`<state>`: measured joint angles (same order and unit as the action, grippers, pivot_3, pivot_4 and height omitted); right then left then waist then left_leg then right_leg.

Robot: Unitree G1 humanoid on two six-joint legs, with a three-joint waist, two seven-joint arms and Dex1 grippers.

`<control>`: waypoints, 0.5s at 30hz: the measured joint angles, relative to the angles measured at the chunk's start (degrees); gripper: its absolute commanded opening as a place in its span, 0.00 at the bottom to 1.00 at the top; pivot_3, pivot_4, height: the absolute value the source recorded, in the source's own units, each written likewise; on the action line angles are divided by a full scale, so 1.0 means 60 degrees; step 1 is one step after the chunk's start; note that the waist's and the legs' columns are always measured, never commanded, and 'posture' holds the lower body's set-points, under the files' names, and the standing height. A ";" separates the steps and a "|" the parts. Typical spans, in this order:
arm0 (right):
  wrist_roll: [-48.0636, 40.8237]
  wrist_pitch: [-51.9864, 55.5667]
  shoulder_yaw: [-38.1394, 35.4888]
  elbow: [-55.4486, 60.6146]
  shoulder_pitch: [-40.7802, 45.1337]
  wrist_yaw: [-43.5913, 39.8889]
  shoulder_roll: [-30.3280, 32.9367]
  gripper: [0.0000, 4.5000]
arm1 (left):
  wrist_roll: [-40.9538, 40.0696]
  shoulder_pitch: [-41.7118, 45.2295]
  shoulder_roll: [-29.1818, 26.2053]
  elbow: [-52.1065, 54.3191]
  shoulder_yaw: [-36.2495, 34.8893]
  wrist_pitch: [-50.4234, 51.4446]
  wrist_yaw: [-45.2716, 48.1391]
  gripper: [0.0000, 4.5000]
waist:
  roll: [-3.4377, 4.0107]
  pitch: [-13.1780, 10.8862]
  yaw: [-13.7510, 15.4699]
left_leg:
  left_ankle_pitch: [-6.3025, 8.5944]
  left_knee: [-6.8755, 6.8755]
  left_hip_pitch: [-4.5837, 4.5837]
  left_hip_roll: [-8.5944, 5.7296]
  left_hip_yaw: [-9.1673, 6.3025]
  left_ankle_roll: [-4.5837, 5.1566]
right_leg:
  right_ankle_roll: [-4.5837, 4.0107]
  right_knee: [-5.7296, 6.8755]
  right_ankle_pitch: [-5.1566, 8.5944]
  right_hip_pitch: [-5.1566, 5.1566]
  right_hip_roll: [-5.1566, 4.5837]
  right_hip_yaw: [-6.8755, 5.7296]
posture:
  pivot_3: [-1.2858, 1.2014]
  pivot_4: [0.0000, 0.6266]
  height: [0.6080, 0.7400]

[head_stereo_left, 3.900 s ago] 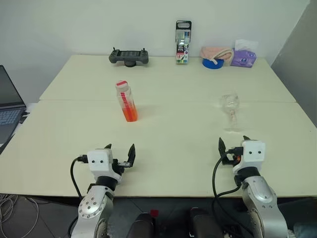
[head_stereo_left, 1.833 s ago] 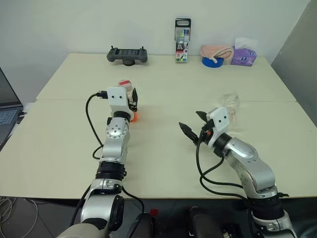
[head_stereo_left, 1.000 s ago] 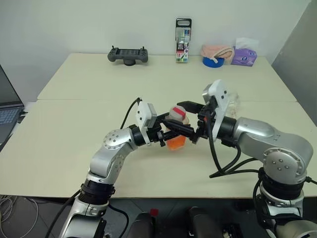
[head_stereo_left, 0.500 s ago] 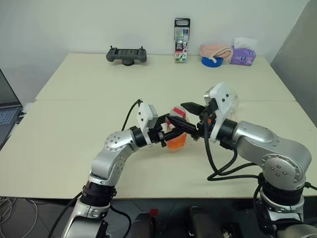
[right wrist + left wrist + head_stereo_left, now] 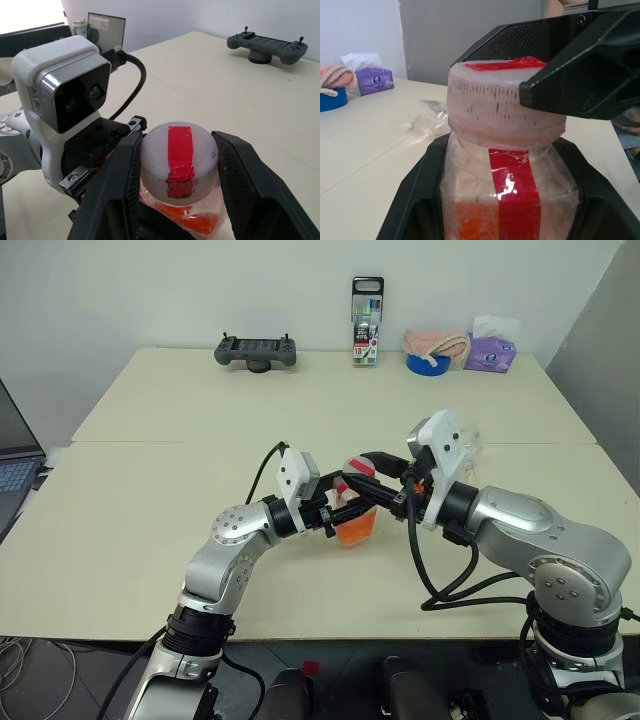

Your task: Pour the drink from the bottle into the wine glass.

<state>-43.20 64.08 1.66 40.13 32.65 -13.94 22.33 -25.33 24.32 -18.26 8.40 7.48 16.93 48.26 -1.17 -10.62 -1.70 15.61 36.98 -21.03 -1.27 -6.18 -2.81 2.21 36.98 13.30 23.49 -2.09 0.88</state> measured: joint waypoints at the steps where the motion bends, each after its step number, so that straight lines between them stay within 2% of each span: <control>1: 0.0033 -0.0013 0.0024 0.0000 0.0000 -0.0001 0.0009 0.41 | 0.0012 0.0000 -0.0002 -0.0002 0.0000 0.0000 0.0000 0.48 | 0.0000 0.0000 0.0000 | 0.0000 0.0000 0.0000 0.0000 0.0000 0.0000 | 0.0000 0.0000 0.0000 0.0000 0.0000 0.0000 | 0.52 0.24 1.00; 5: 0.0179 -0.0107 0.0148 -0.0004 0.0001 -0.0041 0.0123 0.41 | 0.0092 0.0007 0.0006 -0.0016 0.0000 -0.0001 0.0003 0.48 | 0.0000 0.0000 0.0001 | 0.0000 0.0000 0.0000 0.0000 0.0001 0.0000 | 0.0000 -0.0001 0.0000 0.0000 0.0000 0.0000 | 0.52 0.24 1.00; 9: 0.0419 -0.0658 0.0491 -0.0142 -0.0006 -0.0715 0.0835 0.41 | 0.0098 0.0025 -0.0008 -0.0027 0.0067 0.0102 0.0175 0.48 | 0.0000 0.0000 0.0000 | 0.0000 0.0001 -0.0001 -0.0003 0.0003 0.0000 | 0.0001 -0.0005 0.0001 -0.0001 0.0000 -0.0001 | 0.52 0.24 1.00; 11: 0.0390 -0.1277 0.0498 -0.0635 -0.0005 -0.1842 0.1327 0.41 | -0.0049 0.0100 -0.0138 -0.0024 0.0104 0.0388 0.0450 0.48 | -0.0002 -0.0001 -0.0005 | 0.0000 0.0003 -0.0001 -0.0002 0.0004 0.0000 | 0.0002 -0.0006 0.0001 -0.0003 0.0001 -0.0002 | 0.52 0.24 1.00; 15: -0.0264 -0.2402 0.0207 -0.2068 0.0480 -0.6155 0.3068 0.41 | -0.0733 0.0437 -0.0571 0.0521 0.0498 0.1205 0.1660 0.48 | 0.0006 -0.0032 -0.0013 | 0.0002 0.0008 -0.0002 -0.0005 0.0010 0.0003 | 0.0004 -0.0017 0.0002 -0.0012 0.0000 -0.0003 | 0.52 0.24 1.00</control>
<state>-44.78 49.67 2.91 27.73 35.52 -50.86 40.74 -29.72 26.94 -21.68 11.53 10.47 24.16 58.22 -1.14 -10.81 -1.78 15.62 37.03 -21.04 -1.30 -6.12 -2.79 2.24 36.88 13.31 23.41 -2.09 0.86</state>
